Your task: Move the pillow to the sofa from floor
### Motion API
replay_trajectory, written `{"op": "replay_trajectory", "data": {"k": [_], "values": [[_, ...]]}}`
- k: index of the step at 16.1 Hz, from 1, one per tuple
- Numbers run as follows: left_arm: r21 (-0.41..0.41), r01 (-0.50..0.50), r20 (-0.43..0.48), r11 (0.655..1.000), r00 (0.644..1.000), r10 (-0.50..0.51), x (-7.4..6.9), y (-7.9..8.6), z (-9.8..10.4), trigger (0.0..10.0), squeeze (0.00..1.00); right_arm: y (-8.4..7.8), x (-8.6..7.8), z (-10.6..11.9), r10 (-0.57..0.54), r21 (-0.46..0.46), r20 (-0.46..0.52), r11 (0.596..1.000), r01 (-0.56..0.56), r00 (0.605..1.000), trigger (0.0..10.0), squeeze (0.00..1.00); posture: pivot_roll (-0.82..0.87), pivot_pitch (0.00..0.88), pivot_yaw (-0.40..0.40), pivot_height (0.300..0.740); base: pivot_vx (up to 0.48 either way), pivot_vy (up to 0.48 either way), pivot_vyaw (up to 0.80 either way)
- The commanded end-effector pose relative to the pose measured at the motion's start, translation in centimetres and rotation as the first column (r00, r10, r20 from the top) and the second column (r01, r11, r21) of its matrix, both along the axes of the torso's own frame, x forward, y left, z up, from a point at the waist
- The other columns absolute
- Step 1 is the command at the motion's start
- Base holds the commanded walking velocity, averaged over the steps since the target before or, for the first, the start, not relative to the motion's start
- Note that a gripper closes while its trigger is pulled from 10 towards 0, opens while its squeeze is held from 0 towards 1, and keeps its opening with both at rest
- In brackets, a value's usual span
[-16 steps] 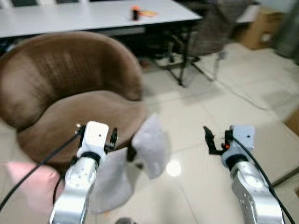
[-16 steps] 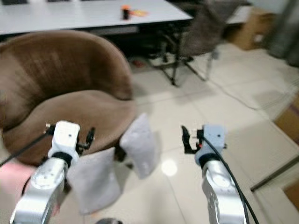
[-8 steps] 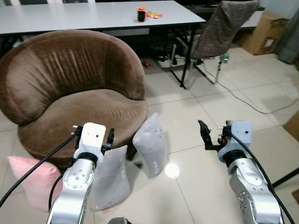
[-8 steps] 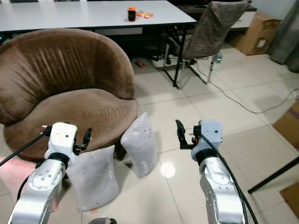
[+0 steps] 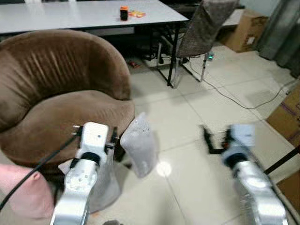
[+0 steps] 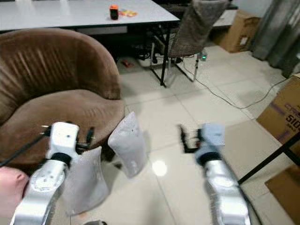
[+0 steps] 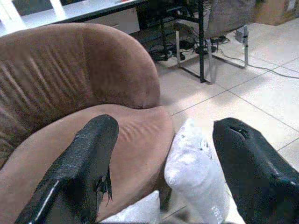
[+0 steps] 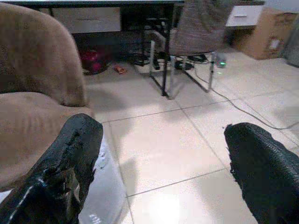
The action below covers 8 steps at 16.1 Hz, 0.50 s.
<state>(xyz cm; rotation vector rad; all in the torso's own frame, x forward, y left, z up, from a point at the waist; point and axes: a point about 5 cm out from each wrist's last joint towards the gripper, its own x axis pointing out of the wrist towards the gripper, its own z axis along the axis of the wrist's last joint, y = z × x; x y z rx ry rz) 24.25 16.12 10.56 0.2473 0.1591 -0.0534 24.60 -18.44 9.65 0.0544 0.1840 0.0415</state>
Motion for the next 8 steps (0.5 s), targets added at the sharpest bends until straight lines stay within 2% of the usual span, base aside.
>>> {"op": "replay_trajectory", "data": {"k": [1,4,7,8], "values": [[0.007,-0.006,0.022,1.000,1.000,0.006,0.15,0.39,0.45,10.0,0.00,0.51,0.24,0.21,0.022,0.041,-0.002,0.999,-0.022,1.000,10.0,0.00,0.05,0.000,-0.050,0.740,0.000,0.000,0.00],[0.013,-0.004,0.020,1.000,1.000,0.003,0.39,0.54,0.42,10.0,0.00,1.14,-0.06,0.19,0.063,-0.005,-0.002,0.998,-0.063,0.998,10.0,0.00,0.04,0.000,-0.038,0.740,0.291,0.000,0.00],[0.024,0.009,0.019,1.000,1.000,-0.009,0.47,0.61,0.39,10.0,0.00,0.86,-0.16,0.22,0.013,0.041,0.005,0.999,-0.013,1.000,10.0,0.00,0.04,0.000,-0.033,0.740,0.339,0.000,0.78],[0.025,0.011,0.017,1.000,1.000,-0.012,0.45,0.60,0.31,10.0,0.00,0.59,-0.12,0.10,-0.008,0.070,-0.005,0.998,0.008,1.000,10.0,0.00,0.03,0.000,-0.029,0.740,0.337,0.000,0.00]]}}
